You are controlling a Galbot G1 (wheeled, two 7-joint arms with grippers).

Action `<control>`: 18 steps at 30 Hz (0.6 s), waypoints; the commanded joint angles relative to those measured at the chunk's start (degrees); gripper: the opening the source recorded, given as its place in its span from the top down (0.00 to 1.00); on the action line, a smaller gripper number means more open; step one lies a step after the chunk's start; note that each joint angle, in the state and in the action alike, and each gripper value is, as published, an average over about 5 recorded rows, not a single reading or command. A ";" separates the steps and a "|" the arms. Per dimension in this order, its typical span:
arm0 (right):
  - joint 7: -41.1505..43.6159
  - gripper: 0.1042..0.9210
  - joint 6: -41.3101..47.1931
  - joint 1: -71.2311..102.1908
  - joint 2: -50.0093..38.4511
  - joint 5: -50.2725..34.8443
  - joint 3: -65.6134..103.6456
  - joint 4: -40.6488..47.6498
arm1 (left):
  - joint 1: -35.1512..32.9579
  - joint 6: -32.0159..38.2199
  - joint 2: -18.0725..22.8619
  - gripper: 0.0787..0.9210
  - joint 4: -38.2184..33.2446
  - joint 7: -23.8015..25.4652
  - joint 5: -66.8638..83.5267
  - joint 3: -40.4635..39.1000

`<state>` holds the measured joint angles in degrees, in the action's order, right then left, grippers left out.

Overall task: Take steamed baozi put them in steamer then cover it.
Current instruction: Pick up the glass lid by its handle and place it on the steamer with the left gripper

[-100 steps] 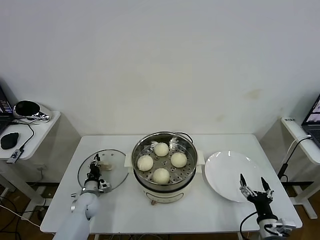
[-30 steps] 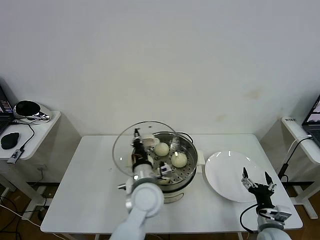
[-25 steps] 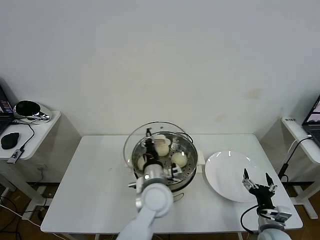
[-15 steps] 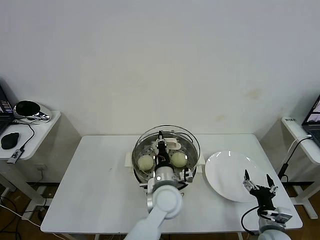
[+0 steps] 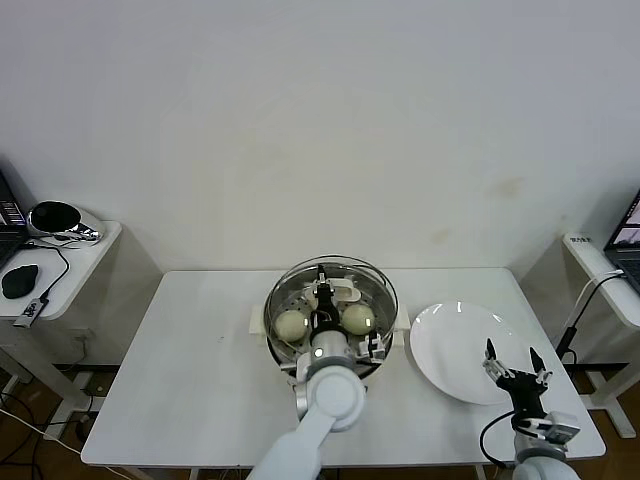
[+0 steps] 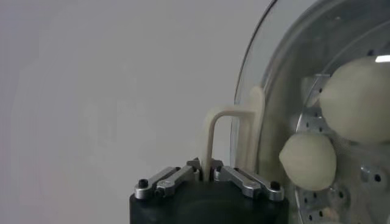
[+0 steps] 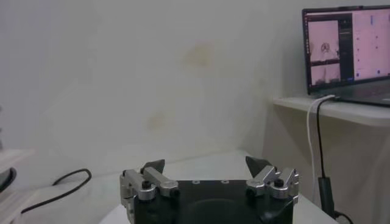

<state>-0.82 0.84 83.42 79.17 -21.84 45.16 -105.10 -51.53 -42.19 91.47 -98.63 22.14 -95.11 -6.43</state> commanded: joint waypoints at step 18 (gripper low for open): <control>0.12 0.12 -0.52 -0.10 0.35 0.23 -0.37 0.47 | -0.52 -2.45 -0.12 0.91 1.09 0.99 1.10 0.98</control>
<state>-0.73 0.42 83.27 79.50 -21.64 44.79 -104.61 -52.24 -42.20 91.46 -98.15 23.11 -94.81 -5.68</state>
